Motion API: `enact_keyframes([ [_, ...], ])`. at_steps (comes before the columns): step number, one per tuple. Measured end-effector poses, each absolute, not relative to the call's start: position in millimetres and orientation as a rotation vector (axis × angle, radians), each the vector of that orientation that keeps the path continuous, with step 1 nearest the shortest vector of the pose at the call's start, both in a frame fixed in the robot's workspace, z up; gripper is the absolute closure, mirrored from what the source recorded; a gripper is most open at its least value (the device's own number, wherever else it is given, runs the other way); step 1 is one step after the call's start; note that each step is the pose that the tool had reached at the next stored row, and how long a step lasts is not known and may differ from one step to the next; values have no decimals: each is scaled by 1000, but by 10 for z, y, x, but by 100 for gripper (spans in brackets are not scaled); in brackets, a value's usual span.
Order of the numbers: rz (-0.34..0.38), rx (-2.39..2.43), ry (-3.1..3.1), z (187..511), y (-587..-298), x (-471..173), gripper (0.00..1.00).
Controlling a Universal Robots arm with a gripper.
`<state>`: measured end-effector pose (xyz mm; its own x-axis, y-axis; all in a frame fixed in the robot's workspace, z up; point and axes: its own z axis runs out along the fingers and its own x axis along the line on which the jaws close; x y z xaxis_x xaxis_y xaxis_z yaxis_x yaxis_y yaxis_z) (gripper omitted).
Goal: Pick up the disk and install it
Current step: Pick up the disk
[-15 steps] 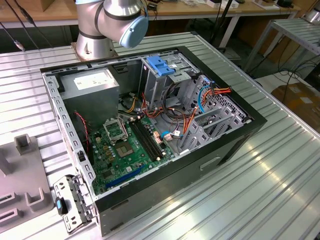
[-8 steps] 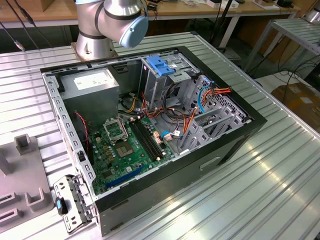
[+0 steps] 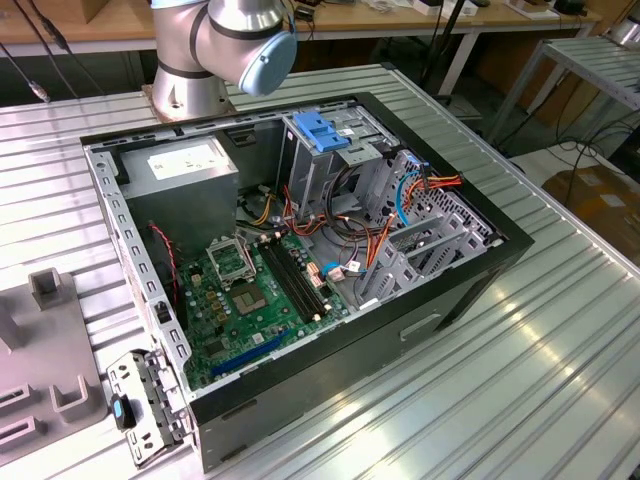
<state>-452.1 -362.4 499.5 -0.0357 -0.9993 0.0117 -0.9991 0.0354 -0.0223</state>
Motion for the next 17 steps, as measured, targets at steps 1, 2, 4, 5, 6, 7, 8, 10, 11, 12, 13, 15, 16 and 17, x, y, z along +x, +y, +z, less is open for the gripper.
enact_keyframes([
  [1, -38, -2177, 2255, 4995, -3624, -4516, 63],
  [2, -38, -2176, 2255, 4995, -3624, -4512, 63],
  [4, -38, -2177, 2255, 4995, -3624, -4504, 63],
  [5, -38, -2177, 2255, 4994, -3624, -4500, 63],
  [6, -38, -2177, 2255, 4995, -3624, -4496, 63],
  [7, -38, -2177, 2255, 4995, -3624, -4488, 63],
  [8, -38, -2177, 2255, 4995, -3624, -4483, 63],
  [10, -38, -2177, 2255, 4994, -3624, -4474, 63],
  [11, -38, -2177, 2256, 4995, -3624, -4470, 63],
  [12, -38, -2177, 2256, 4995, -3624, -4462, 63],
  [13, -38, -2177, 2256, 4995, -3624, -4458, 63],
  [15, -38, -2177, 2256, 4995, -3624, -4448, 63],
  [16, -39, -2177, 2256, 4995, -3624, -4443, 63],
  [17, -39, -2177, 2256, 4995, -3624, -4438, 63],
])
